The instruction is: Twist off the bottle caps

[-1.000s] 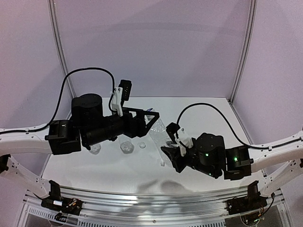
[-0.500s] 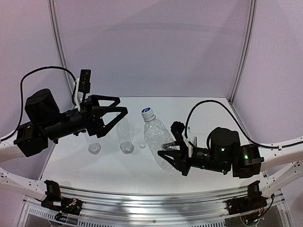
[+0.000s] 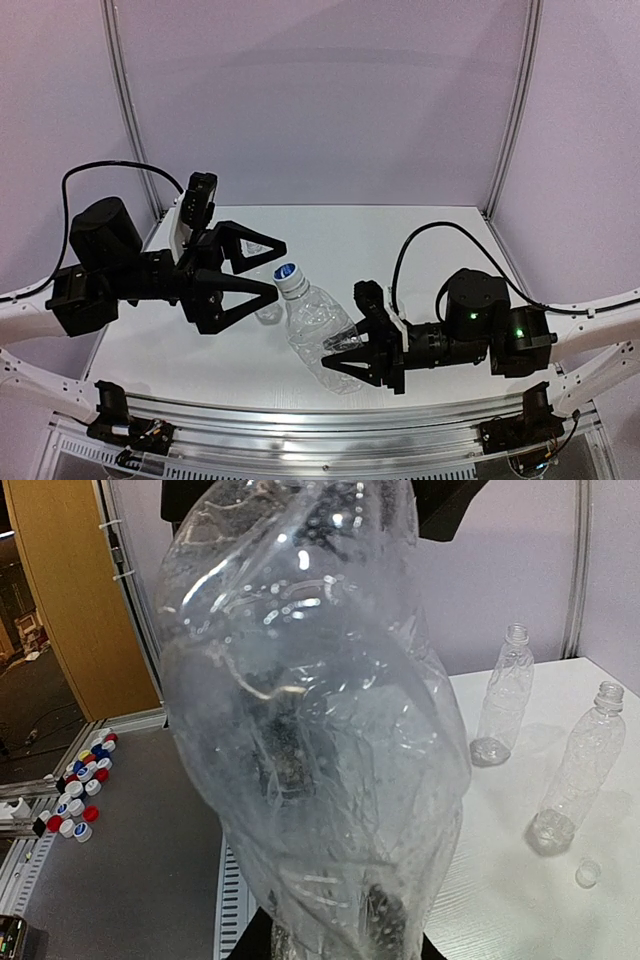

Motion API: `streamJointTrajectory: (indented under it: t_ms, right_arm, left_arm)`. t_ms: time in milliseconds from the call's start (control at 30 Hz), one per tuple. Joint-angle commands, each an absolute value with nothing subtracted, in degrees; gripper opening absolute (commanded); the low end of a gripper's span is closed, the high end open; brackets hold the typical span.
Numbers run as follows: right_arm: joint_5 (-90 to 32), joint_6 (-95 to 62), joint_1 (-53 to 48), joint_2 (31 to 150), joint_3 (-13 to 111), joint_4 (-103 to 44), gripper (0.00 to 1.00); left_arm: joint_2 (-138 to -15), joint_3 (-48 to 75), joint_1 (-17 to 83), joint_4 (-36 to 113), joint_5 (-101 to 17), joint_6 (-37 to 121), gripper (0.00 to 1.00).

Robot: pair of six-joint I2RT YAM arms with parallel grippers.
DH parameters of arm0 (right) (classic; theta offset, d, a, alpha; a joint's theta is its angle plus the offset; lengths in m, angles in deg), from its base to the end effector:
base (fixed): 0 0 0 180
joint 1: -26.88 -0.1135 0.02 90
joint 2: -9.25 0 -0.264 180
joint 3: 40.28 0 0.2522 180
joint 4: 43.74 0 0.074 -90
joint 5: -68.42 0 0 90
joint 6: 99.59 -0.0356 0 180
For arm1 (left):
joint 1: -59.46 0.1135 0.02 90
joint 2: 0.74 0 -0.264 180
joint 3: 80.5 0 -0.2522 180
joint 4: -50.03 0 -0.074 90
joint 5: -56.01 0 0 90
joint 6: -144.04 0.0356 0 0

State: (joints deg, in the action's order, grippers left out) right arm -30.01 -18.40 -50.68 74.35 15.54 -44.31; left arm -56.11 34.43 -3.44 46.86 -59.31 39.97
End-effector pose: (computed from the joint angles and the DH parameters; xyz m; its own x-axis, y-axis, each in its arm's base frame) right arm 0.0521 0.2606 0.2958 -0.1850 -0.1352 -0.9734 -0.9804 0.0934 0.1733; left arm 0.0885 -0.2064 0.3853 -0.1924 -0.1064 -0.9755 0.9809 0.0079 -0.1944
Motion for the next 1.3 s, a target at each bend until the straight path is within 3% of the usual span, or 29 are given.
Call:
streamJointTrajectory:
  t_ms: [0, 100, 233, 567, 733, 933, 1167, 1267]
  right_arm:
    - [-32.0, -18.5, -50.6, 76.0, 16.8, -43.7, 0.27]
    - [-32.4, -18.6, -50.6, 76.5, 17.1, -43.5, 0.27]
    - [-32.7, -18.7, -50.6, 76.6, 17.3, -43.2, 0.27]
    - [-31.9, -18.5, -50.6, 76.2, 17.2, -42.9, 0.27]
    - [-24.2, -18.7, -50.6, 75.5, 16.6, -42.9, 0.27]
    - [1.2, -21.2, -50.6, 78.6, 17.2, -40.9, 0.27]
    - [1.0, -21.0, -50.6, 79.3, 17.3, -41.4, 0.27]
    - [1.0, -20.8, -50.6, 78.6, 16.8, -41.7, 0.27]
  left_arm:
    - [-56.1, 33.9, -5.1, 47.5, -60.8, 43.1, 0.92]
    - [-56.8, 32.9, -6.2, 46.2, -59.9, 44.5, 0.85]
    - [-57.9, 32.4, -6.9, 45.7, -58.4, 45.3, 0.6]
    - [-59.3, 31.7, -7.3, 45.2, -55.4, 45.4, 0.24]
    - [-61.0, 31.0, -8.2, 45.3, -45.1, 40.1, 0.24]
    - [-65.3, 29.8, -12.9, 44.6, -19.1, 33.7, 0.24]
    - [-69.7, 29.4, -12.9, 45.7, -15.1, 30.1, 0.25]
    - [-69.5, 29.6, -12.9, 45.6, -14.6, 30.2, 0.3]
